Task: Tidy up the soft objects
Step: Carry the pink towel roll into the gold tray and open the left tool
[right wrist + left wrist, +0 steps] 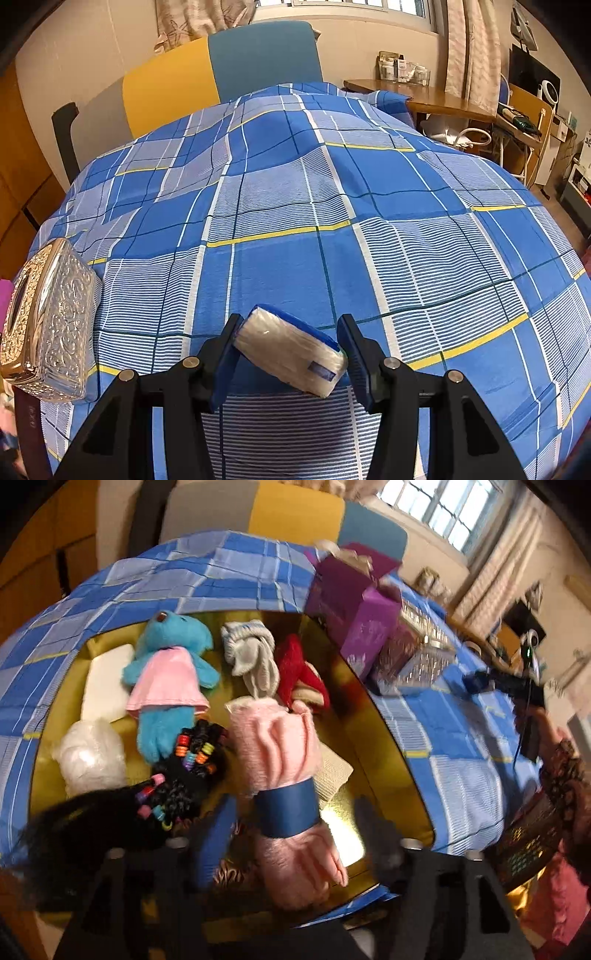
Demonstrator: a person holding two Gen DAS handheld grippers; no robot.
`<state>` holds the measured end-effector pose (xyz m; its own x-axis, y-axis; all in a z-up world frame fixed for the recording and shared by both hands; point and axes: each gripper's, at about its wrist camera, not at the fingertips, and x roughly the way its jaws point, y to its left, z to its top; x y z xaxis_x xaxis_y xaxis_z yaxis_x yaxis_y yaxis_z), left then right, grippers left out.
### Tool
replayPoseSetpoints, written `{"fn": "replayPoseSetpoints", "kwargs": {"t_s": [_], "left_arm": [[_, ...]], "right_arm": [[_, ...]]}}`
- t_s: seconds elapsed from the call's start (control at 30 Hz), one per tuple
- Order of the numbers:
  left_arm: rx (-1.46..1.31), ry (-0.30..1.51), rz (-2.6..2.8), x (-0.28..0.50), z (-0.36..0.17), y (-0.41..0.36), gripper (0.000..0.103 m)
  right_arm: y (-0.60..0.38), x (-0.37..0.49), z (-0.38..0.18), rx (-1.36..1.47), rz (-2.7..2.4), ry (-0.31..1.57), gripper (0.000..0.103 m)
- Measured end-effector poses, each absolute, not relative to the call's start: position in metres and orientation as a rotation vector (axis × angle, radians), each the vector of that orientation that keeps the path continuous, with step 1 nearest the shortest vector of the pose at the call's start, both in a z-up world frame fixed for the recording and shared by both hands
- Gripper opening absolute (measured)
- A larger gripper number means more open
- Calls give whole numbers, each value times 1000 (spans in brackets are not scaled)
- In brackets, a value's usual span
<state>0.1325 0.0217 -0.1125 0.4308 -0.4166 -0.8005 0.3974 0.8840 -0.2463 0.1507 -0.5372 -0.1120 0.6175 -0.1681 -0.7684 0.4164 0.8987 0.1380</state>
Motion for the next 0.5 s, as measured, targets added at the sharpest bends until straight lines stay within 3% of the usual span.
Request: {"fn": "replayPoseSetpoints", "kwargs": {"t_s": [0.2,0.3,0.5], "left_arm": [[12,917,-438,133,-101,32,79],[75,967,-370,143,-114,28,71],[143,969,-262,146,-120,39,70]], "right_arm": [[-536,149,-108,305,-360,814,52],[-533,146,-102,291,-356,777,52],[-525,137,-82,291,-355,697,52]]}}
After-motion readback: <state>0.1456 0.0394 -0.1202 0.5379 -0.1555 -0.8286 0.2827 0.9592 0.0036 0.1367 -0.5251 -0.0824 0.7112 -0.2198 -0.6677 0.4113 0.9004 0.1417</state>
